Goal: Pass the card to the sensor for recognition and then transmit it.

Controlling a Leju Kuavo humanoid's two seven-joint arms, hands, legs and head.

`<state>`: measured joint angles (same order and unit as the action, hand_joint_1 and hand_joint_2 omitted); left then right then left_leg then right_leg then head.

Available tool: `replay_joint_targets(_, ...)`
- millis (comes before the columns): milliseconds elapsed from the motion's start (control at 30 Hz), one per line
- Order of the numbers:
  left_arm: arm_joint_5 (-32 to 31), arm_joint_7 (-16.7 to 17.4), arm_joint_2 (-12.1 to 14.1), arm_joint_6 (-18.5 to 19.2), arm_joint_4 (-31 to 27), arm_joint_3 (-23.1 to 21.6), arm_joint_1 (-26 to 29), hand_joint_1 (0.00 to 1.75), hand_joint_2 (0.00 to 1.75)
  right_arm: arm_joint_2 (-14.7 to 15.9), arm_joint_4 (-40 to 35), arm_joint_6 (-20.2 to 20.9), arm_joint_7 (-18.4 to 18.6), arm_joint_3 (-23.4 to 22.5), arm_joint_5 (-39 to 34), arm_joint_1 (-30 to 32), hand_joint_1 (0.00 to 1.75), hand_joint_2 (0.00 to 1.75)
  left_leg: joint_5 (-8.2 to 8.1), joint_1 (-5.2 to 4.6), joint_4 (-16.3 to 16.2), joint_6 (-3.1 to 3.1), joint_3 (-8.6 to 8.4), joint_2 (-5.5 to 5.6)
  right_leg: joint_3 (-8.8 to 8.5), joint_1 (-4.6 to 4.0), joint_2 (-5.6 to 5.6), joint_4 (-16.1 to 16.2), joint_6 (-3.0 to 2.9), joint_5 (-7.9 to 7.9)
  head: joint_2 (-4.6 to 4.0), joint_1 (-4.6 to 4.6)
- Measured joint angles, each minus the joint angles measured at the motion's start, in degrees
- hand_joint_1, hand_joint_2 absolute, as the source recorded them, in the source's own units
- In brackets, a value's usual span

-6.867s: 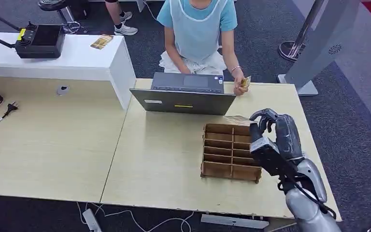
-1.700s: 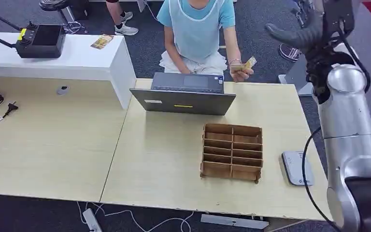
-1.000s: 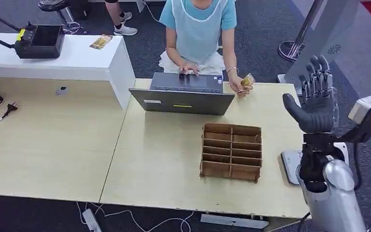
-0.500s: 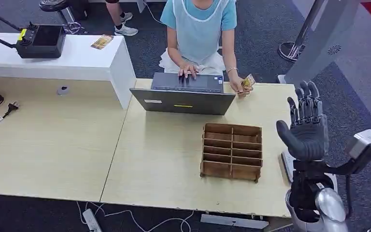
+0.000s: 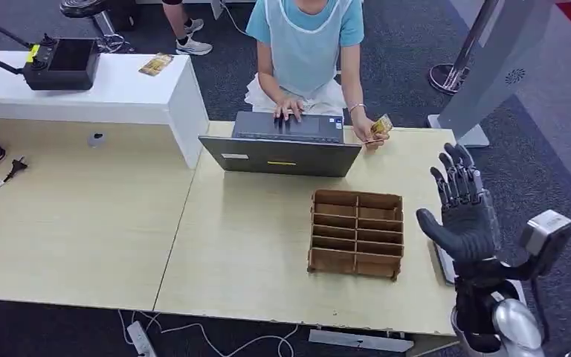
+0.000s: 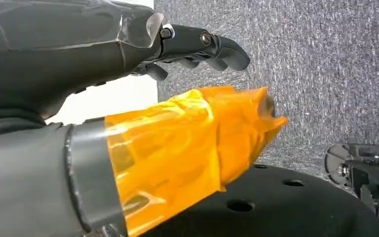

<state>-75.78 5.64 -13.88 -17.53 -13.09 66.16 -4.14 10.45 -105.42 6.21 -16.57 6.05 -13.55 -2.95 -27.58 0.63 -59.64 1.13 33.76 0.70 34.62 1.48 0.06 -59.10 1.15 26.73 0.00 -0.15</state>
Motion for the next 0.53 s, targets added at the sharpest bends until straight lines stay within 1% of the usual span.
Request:
replay_joint_targets(133,-0.19,0.02,0.15,0.02,0.00,0.00,0.00,0.00,0.00,0.00,0.00,0.46,-0.33,-0.48,-0.37,1.42,0.00,1.75,0.00,0.00,0.00,0.00,0.00,-0.01,0.00,0.00,0.00,0.00,0.00,0.00,0.00,-0.02)
replay_joint_targets(167,-0.30,0.02,0.15,0.02,0.00,0.00,0.01,0.00,0.00,0.00,0.00,0.76,-0.46,-0.52,-0.52,1.57,0.00,0.00,0.00,0.00,0.00,0.00,0.00,-0.01,0.00,0.00,0.00,0.00,0.00,0.00,0.00,0.00)
replay_joint_targets(233,-0.22,-0.06,0.17,0.04,0.00,0.00,0.00,0.00,0.00,-0.02,-0.02,1.38,-1.07,-0.59,-0.72,1.93,0.00,0.00,0.00,-0.01,0.00,0.00,-0.01,-0.01,0.00,0.00,0.00,0.00,0.00,0.00,0.00,0.00)
replay_joint_targets(333,3.21,-1.18,0.17,0.20,0.00,1.31,-0.06,0.00,0.00,-0.02,-0.07,1.88,-1.38,-0.89,-0.72,2.67,0.00,0.00,0.00,-0.01,0.00,0.00,-0.01,-0.01,-0.01,0.01,0.00,0.00,0.00,0.00,0.00,0.00)
replay_joint_targets(433,4.26,-1.46,0.17,0.17,0.00,2.41,-0.10,0.00,0.00,-0.04,-0.07,1.94,-1.64,-1.03,-0.72,3.22,0.00,0.00,0.00,-0.01,0.00,0.00,-0.01,-0.02,0.00,0.01,0.01,0.00,0.00,0.00,0.00,0.00)
replay_joint_targets(467,4.91,-1.77,0.17,0.09,0.00,2.71,-0.12,0.00,0.00,-0.04,-0.09,1.90,-1.83,-1.09,-0.66,3.33,0.00,1.75,0.00,-0.01,0.00,0.00,-0.02,-0.01,0.00,0.00,0.01,0.00,0.00,0.00,0.00,-0.02)
replay_joint_targets(533,5.10,-2.56,0.15,-0.26,0.00,3.45,-0.13,0.00,0.00,-0.04,-0.37,1.36,-2.51,-1.55,-0.35,3.72,0.00,1.75,0.00,-0.01,0.00,0.00,-0.02,-0.01,0.01,0.01,0.00,0.00,0.00,0.00,0.00,-0.02)
